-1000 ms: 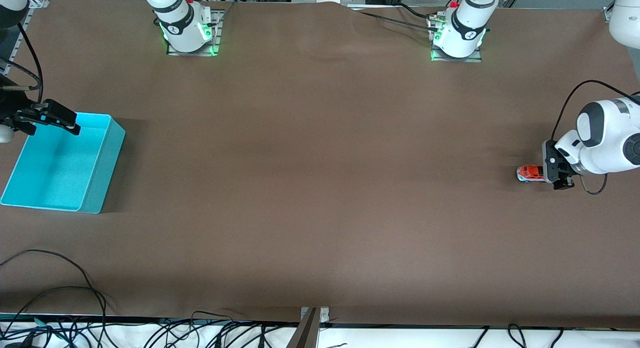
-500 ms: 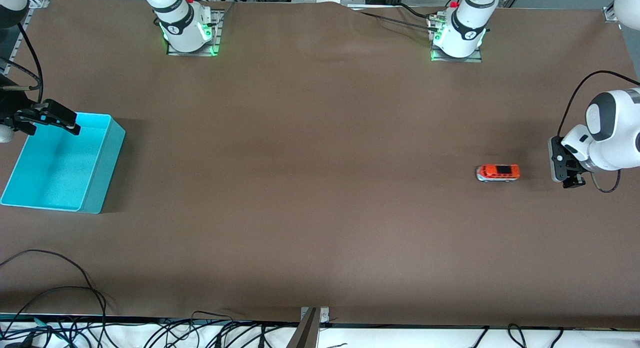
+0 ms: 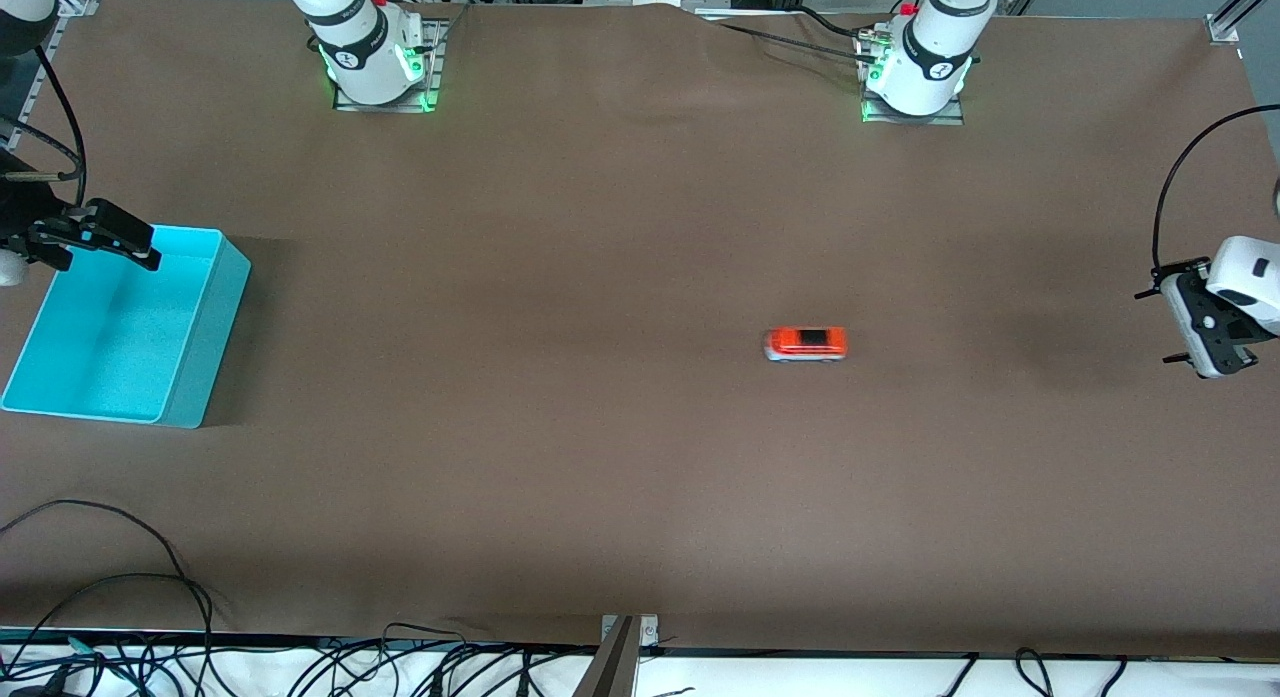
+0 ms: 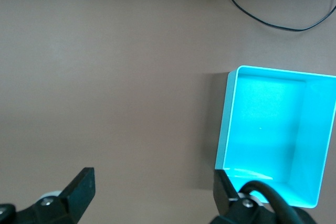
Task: Wind up bus and store in blue box
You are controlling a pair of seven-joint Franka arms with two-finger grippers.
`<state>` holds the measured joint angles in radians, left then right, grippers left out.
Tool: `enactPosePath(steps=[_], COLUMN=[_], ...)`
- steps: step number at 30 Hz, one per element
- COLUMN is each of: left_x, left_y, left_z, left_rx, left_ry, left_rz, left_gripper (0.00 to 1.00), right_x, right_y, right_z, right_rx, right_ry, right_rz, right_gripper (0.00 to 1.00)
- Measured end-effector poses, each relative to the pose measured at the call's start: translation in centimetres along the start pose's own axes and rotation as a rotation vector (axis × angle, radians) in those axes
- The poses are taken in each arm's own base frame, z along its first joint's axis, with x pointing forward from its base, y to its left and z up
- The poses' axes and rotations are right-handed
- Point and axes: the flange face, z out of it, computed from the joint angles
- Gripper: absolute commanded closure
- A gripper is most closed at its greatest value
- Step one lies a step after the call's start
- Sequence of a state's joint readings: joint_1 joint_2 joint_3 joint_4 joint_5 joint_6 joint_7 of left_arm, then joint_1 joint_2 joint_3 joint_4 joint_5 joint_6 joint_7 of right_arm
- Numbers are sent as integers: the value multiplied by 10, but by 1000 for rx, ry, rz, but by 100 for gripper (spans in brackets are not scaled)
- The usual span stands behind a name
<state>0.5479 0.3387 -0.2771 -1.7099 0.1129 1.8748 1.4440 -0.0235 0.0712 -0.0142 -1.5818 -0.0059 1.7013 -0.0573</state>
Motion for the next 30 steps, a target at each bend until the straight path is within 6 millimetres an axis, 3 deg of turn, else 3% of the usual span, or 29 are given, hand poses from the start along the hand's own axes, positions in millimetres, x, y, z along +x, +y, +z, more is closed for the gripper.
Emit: enactPosePath(steps=[12, 20, 25, 30], left_x=[23, 58, 73, 75], left_y=[10, 36, 51, 54], left_z=[-80, -134, -152, -154], left_rx=[-52, -20, -6, -7], left_ry=[24, 14, 1, -3], left_rz=[-220, -353, -421, -506], left_gripper=[0, 0, 0, 0], right_x=[0, 0, 0, 0], right_y=[0, 0, 0, 0], right_z=[0, 0, 0, 0], right_rx=[0, 0, 0, 0], right_ry=[0, 0, 0, 0], right_rz=[0, 0, 0, 0], right_gripper=[0, 0, 0, 0])
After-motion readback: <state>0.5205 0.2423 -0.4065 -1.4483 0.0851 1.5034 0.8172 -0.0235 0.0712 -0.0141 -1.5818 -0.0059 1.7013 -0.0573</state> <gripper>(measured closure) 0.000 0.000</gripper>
